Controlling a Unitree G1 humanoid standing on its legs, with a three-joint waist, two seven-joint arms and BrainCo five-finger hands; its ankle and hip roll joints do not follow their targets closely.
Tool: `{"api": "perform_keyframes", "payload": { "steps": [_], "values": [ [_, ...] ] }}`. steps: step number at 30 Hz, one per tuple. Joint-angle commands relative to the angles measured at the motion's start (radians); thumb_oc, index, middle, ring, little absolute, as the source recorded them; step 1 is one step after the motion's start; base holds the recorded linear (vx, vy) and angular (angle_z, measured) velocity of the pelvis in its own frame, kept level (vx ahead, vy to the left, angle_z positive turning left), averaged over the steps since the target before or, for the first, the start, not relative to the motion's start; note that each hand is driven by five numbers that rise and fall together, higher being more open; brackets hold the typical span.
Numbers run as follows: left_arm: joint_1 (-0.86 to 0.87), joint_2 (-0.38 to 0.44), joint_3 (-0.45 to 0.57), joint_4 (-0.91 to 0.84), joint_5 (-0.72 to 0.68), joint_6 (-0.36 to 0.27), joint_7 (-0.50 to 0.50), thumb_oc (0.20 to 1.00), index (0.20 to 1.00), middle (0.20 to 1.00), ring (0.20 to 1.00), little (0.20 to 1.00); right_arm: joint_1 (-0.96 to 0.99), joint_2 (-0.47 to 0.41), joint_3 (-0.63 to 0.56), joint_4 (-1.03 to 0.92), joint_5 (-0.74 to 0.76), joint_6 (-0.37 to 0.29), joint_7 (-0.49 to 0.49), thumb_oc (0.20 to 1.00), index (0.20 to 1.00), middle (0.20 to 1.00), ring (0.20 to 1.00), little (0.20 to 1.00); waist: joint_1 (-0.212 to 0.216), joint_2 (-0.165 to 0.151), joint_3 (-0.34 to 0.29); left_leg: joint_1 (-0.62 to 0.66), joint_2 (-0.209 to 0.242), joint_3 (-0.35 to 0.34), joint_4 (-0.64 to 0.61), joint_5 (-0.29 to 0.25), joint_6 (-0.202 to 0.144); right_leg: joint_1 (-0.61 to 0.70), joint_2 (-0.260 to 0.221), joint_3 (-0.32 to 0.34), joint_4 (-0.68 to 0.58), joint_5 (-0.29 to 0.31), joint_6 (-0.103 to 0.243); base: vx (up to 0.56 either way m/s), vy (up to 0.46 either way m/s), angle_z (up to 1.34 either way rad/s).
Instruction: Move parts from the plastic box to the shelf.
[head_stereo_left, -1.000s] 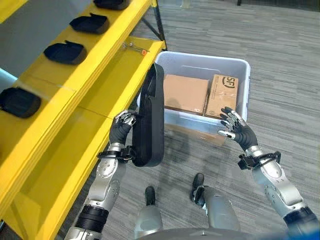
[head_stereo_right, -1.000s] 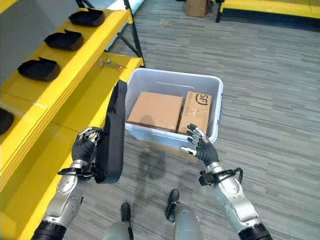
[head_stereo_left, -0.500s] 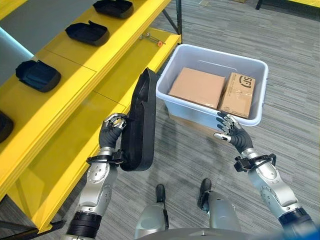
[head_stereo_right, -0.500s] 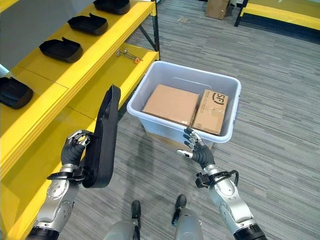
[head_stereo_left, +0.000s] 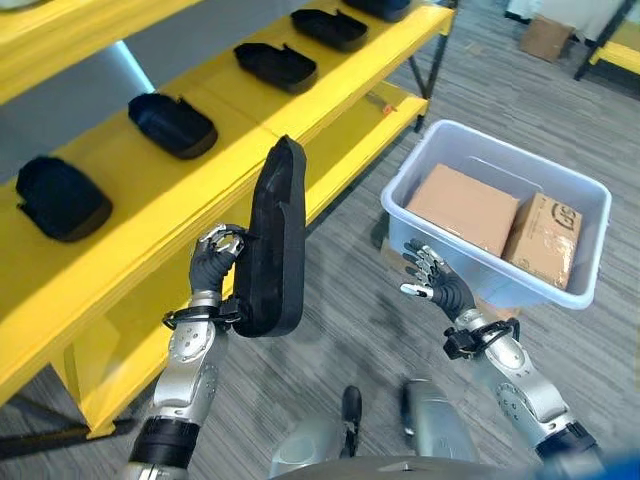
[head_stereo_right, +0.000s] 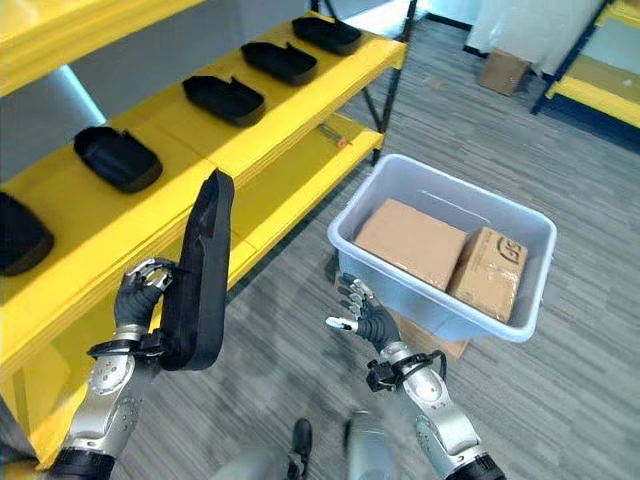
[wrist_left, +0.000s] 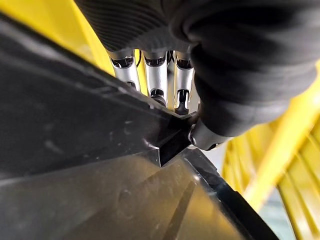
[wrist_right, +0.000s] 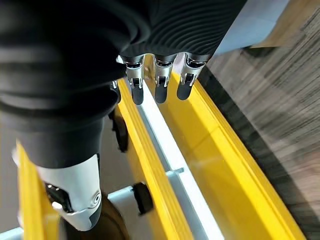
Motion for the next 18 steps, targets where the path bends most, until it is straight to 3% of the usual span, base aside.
{"api": "perform_keyframes", "payload": {
  "steps": [1, 7, 9, 10, 12, 13, 14, 16, 18],
  "values": [
    [0.009, 0.031, 0.037, -0.164, 0.044, -0.066, -0.001, 0.2, 0.2, 0.2, 0.2, 0.2, -0.058, 0.019, -0.009, 0.009, 0.037, -0.052, 0.021, 1.0, 1.0, 1.0, 1.0, 1.0, 0.013, -0.034, -0.017, -0.004, 0.008, -0.027, 0.015, -0.007, 0.016, 0.208, -0.153, -0.042, -0.255, 0.142, 0.064, 0.09, -0.154, 1.41],
    [0.038, 0.022, 0.047, -0.188, 0.026, -0.074, -0.009, 0.2, 0.2, 0.2, 0.2, 0.2, -0.071, 0.003, 0.0, 0.025, 0.044, -0.056, 0.028, 1.0, 1.0, 1.0, 1.0, 1.0, 0.035, -0.031, -0.032, -0.043, 0.018, 0.0, 0.094, -0.03, 0.001, 0.264, -0.145, -0.026, -0.351, 0.159, 0.051, 0.01, -0.103, -0.1],
    [0.032, 0.01, 0.028, -0.191, 0.013, -0.073, -0.02, 0.2, 0.2, 0.2, 0.2, 0.2, -0.064, -0.011, -0.011, 0.032, 0.042, -0.061, 0.016, 1.0, 1.0, 1.0, 1.0, 1.0, 0.033, -0.029, -0.008, -0.105, 0.005, -0.001, 0.212, -0.028, -0.025, 0.274, -0.156, -0.059, -0.339, 0.146, 0.034, -0.07, -0.089, 0.07],
    [0.028, 0.008, 0.024, -0.195, 0.01, -0.072, -0.023, 0.2, 0.2, 0.2, 0.2, 0.2, -0.06, -0.019, -0.023, 0.025, 0.042, -0.065, 0.015, 1.0, 1.0, 1.0, 1.0, 1.0, 0.02, -0.03, 0.001, -0.134, 0.018, 0.038, 0.261, -0.032, -0.032, 0.267, -0.17, -0.085, -0.326, 0.14, 0.031, -0.11, -0.016, 0.41],
    [0.023, 0.009, 0.021, -0.196, 0.013, -0.071, -0.027, 0.2, 0.2, 0.2, 0.2, 0.2, -0.059, -0.031, -0.032, 0.021, 0.037, -0.068, 0.009, 1.0, 1.0, 1.0, 1.0, 1.0, 0.001, -0.042, 0.011, -0.143, 0.098, 0.129, 0.298, -0.053, -0.025, 0.263, -0.2, -0.109, -0.311, 0.134, 0.03, -0.1, 0.012, 0.96],
    [0.02, 0.013, 0.02, -0.2, 0.013, -0.072, -0.027, 0.2, 0.2, 0.2, 0.2, 0.2, -0.051, -0.032, -0.035, 0.021, 0.033, -0.069, 0.003, 1.0, 1.0, 1.0, 1.0, 1.0, -0.008, -0.051, 0.012, -0.128, 0.209, 0.176, 0.277, -0.041, -0.022, 0.264, -0.226, -0.124, -0.3, 0.123, 0.031, -0.05, 0.022, 0.95],
    [0.02, 0.013, 0.02, -0.2, 0.013, -0.071, -0.027, 0.2, 0.2, 0.2, 0.2, 0.2, -0.051, -0.032, -0.035, 0.021, 0.033, -0.069, 0.002, 1.0, 1.0, 1.0, 1.0, 1.0, -0.008, -0.051, 0.013, -0.124, 0.209, 0.175, 0.274, -0.041, -0.023, 0.265, -0.225, -0.125, -0.299, 0.121, 0.03, -0.05, 0.056, 0.64],
    [0.012, 0.018, 0.016, -0.201, 0.009, -0.072, -0.021, 0.2, 0.2, 0.2, 0.2, 0.2, -0.038, -0.03, -0.042, 0.021, 0.036, -0.074, -0.004, 1.0, 1.0, 1.0, 1.0, 1.0, -0.022, -0.049, 0.004, -0.103, 0.308, 0.171, 0.187, 0.032, -0.047, 0.255, -0.251, -0.149, -0.285, 0.106, 0.035, -0.02, 0.06, 0.45],
    [-0.013, 0.02, 0.005, -0.191, 0.008, -0.07, -0.008, 0.2, 0.2, 0.2, 0.2, 0.2, -0.03, -0.025, -0.048, 0.027, 0.037, -0.08, -0.019, 1.0, 1.0, 1.0, 1.0, 1.0, -0.039, -0.037, -0.002, -0.084, 0.427, 0.192, 0.055, 0.143, -0.086, 0.234, -0.28, -0.183, -0.257, 0.093, 0.049, -0.01, 0.148, 0.65]
  ]
}}
